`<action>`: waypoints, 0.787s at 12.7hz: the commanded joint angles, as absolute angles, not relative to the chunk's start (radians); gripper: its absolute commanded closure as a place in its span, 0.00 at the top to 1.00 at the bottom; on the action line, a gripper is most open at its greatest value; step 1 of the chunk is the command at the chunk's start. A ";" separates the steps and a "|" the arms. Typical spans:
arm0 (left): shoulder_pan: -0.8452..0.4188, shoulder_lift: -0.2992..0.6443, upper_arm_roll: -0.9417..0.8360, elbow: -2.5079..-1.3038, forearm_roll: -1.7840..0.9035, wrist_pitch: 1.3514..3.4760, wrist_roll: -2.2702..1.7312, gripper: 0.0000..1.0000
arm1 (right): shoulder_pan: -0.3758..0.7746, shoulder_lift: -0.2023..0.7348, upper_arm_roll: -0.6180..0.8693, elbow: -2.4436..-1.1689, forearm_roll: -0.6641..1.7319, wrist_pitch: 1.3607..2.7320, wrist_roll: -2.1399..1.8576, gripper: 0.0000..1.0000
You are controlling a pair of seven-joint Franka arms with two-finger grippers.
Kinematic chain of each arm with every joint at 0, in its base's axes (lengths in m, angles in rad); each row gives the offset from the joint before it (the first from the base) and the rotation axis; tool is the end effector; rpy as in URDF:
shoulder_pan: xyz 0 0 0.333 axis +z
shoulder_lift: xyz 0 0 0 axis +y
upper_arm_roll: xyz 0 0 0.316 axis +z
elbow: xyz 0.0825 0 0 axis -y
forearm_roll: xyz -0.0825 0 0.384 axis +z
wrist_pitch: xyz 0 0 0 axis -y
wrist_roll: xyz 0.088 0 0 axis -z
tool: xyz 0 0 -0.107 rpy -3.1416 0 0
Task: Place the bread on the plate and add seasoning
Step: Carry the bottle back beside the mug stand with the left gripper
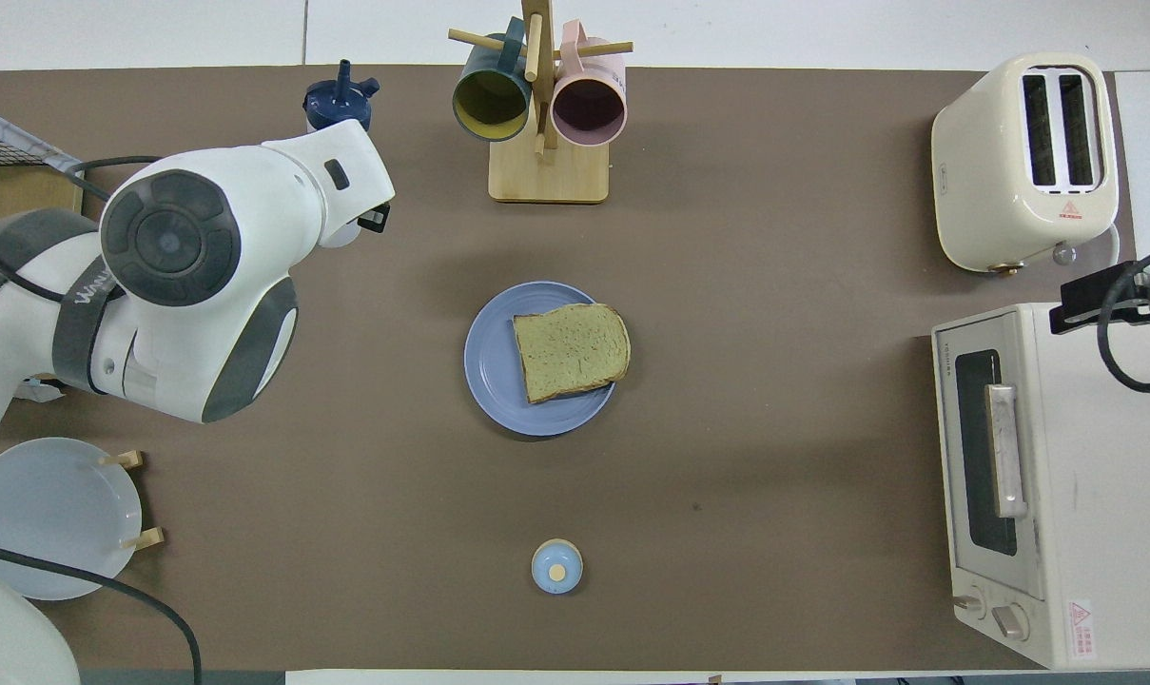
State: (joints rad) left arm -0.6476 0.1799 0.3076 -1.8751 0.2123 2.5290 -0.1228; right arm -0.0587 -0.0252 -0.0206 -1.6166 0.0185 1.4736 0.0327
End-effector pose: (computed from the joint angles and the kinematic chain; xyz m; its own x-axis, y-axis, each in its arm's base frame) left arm 0.6008 -0.2261 0.4731 0.8050 -0.3703 0.4636 -0.3211 -0.9289 -0.1846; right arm 0.5334 -0.0404 0.6090 0.9870 -0.1094 -0.1181 -0.1119 -0.9936 -0.0152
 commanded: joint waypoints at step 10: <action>-0.477 0.663 0.295 -1.773 0.202 3.376 -0.439 0.00 | -0.072 -0.037 -0.015 -1.623 0.034 1.463 0.011 1.00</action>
State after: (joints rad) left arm -0.4908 0.6331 0.3025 -1.8289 0.1990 3.3589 -0.4315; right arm -0.0587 -0.0252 -0.0206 -1.6166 0.0185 1.4736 0.0327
